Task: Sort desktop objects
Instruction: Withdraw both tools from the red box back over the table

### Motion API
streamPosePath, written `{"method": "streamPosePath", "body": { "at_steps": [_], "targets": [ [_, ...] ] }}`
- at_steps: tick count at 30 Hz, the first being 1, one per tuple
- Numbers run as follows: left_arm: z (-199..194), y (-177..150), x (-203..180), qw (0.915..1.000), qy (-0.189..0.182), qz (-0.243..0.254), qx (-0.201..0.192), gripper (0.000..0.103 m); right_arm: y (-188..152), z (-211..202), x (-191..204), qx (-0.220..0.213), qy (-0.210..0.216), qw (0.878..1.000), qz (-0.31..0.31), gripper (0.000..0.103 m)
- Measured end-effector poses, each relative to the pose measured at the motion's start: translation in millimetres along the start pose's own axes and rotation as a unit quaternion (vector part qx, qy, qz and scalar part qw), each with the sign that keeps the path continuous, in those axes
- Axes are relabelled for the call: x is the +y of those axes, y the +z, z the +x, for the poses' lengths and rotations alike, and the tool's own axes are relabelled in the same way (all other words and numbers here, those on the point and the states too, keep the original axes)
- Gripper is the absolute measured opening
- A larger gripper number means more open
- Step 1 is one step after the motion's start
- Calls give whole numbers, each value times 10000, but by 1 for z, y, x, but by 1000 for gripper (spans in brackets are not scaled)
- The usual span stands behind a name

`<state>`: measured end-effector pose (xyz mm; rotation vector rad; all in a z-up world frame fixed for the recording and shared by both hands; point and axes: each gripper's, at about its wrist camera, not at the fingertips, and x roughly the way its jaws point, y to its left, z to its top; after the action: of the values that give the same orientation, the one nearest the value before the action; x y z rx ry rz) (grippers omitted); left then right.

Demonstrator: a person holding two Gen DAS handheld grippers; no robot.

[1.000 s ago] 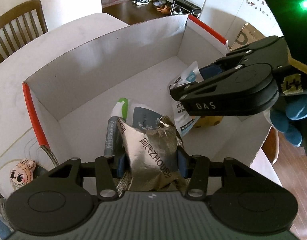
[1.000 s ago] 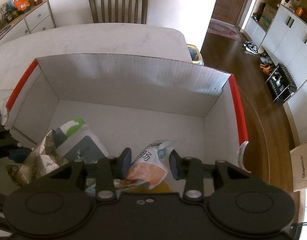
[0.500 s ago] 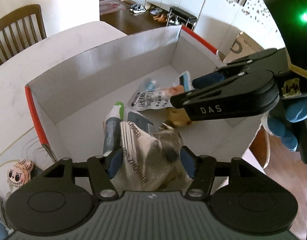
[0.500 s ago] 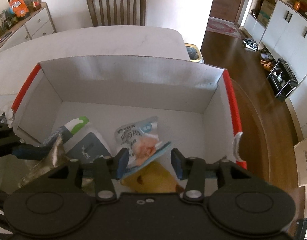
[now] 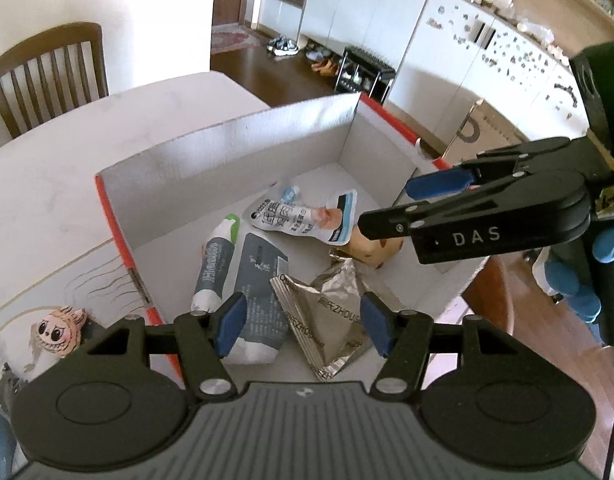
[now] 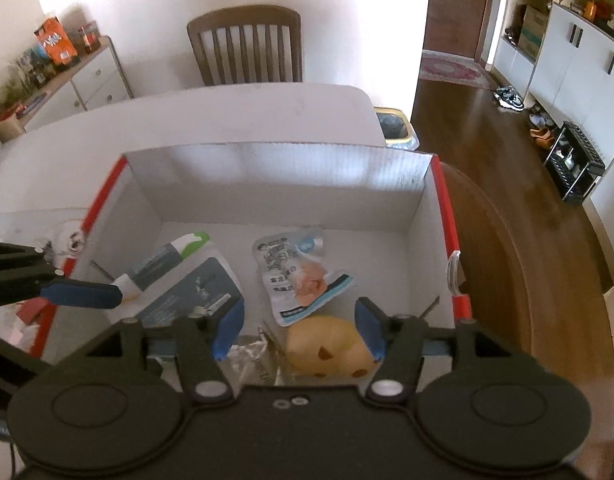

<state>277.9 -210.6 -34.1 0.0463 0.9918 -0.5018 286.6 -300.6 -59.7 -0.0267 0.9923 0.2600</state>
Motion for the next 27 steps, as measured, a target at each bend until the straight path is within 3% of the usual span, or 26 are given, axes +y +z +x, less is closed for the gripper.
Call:
{"method": "streamPosePath", "body": {
  "at_steps": [20, 27],
  "targets": [
    [-76, -31, 28, 9973, 116, -376, -621, 61, -18, -56, 60, -526, 369, 9979, 70, 64],
    [-102, -50, 53, 9956, 232, -495, -763, 61, -24, -62, 89, -575, 584, 9965, 134, 71]
  ]
}}
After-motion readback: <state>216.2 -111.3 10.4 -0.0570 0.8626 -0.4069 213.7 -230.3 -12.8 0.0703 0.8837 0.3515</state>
